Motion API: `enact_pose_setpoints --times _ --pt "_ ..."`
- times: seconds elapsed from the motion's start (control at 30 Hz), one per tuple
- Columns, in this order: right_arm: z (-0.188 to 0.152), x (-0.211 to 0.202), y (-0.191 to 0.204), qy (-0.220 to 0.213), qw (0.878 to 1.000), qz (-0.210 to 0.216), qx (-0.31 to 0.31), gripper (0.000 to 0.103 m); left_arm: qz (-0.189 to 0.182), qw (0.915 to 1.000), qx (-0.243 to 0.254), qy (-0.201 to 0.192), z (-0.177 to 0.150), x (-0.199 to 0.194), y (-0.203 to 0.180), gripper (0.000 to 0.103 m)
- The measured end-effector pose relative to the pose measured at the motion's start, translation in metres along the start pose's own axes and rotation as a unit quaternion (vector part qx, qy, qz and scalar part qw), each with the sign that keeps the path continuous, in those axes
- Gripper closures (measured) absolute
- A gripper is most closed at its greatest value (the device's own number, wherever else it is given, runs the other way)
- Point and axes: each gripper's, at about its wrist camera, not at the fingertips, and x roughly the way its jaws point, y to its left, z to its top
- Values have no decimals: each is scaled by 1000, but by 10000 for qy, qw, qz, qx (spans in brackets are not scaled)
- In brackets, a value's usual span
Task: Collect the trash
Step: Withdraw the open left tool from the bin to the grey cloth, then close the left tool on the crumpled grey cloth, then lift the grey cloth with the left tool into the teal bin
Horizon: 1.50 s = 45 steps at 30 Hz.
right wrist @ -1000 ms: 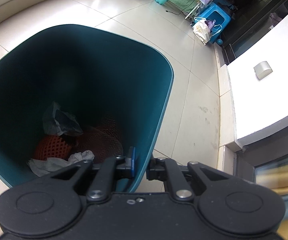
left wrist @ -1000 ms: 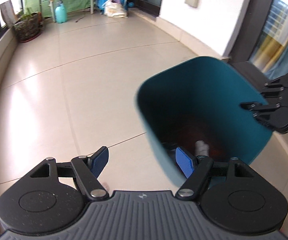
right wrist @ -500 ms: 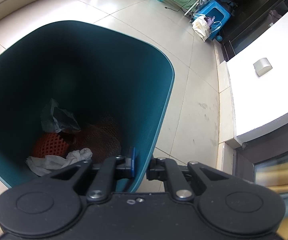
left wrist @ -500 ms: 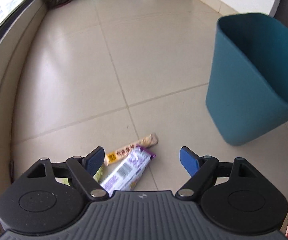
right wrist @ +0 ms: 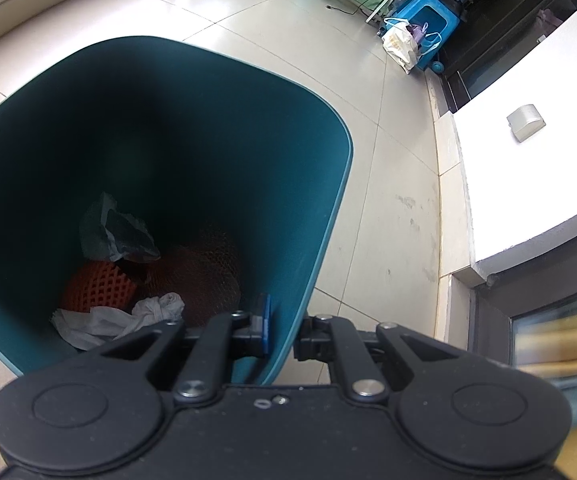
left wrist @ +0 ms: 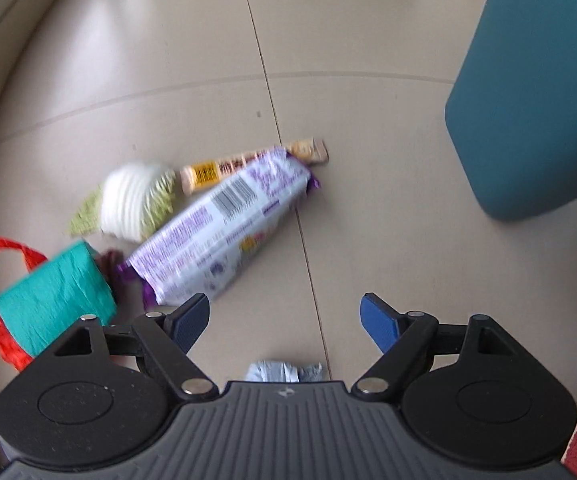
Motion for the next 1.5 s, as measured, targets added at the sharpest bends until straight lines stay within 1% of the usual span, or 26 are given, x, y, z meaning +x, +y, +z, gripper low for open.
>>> enact_pose_setpoints --times 0.1,0.17,0.37,0.5,0.6,0.67,0.7,0.73,0.77,0.8,0.83,0.87,0.9,1.0,1.17,1.3,1.4,1.43,1.5 --pt "1 0 0 1 10000 -2 -5 94 113 9997 150 158 -18 15 -3 20" --pt "1 0 0 3 10000 -2 -3 94 156 9993 146 297 -29 28 -3 20" --pt "1 0 0 4 10000 -4 -4 94 305 9982 -60 510 -55 54 2 20" --pt "1 0 0 7 10000 0 -8 94 504 9968 -153 596 -67 69 5 20" --pt "1 -1 0 7 10000 -6 -28 94 519 9955 -366 701 -72 79 10 21" --pt "1 -1 0 8 10000 -8 -29 94 513 9950 -494 695 -74 83 12 22" --pt "1 -1 0 10 10000 -7 -24 94 527 9949 -526 677 -75 84 13 29" --pt "0 -1 0 13 10000 -5 -20 94 512 9949 -558 661 -75 85 13 40" --pt "0 -1 0 14 10000 -3 -22 94 571 9946 -568 650 -75 85 13 42" --pt "0 -1 0 14 10000 -4 -22 94 646 9943 -568 633 -75 85 13 48" --pt "0 -1 0 14 10000 -2 -19 94 635 9943 -594 611 -75 83 13 57" --pt "0 -1 0 14 10000 -2 -18 94 641 9943 -618 590 -74 83 13 60" --pt "0 -1 0 14 10000 0 -15 94 589 9942 -679 586 -73 82 14 66" --pt "-1 -1 0 14 10000 3 -16 94 545 9942 -777 505 -70 78 15 66" --pt "-1 -1 0 21 10000 3 -24 94 391 9946 -888 354 -51 63 12 67" --pt "-1 -1 0 21 10000 5 -22 94 241 9967 -774 106 -29 40 -1 67" --pt "-2 -1 0 21 10000 10 -16 94 126 9982 -581 -122 -6 19 -14 67" --pt "-2 -1 0 18 10000 5 -17 94 101 9985 -510 -187 4 12 -29 67" --pt "-1 -1 0 20 10000 5 -6 94 128 9986 -412 -312 19 -1 -41 66"
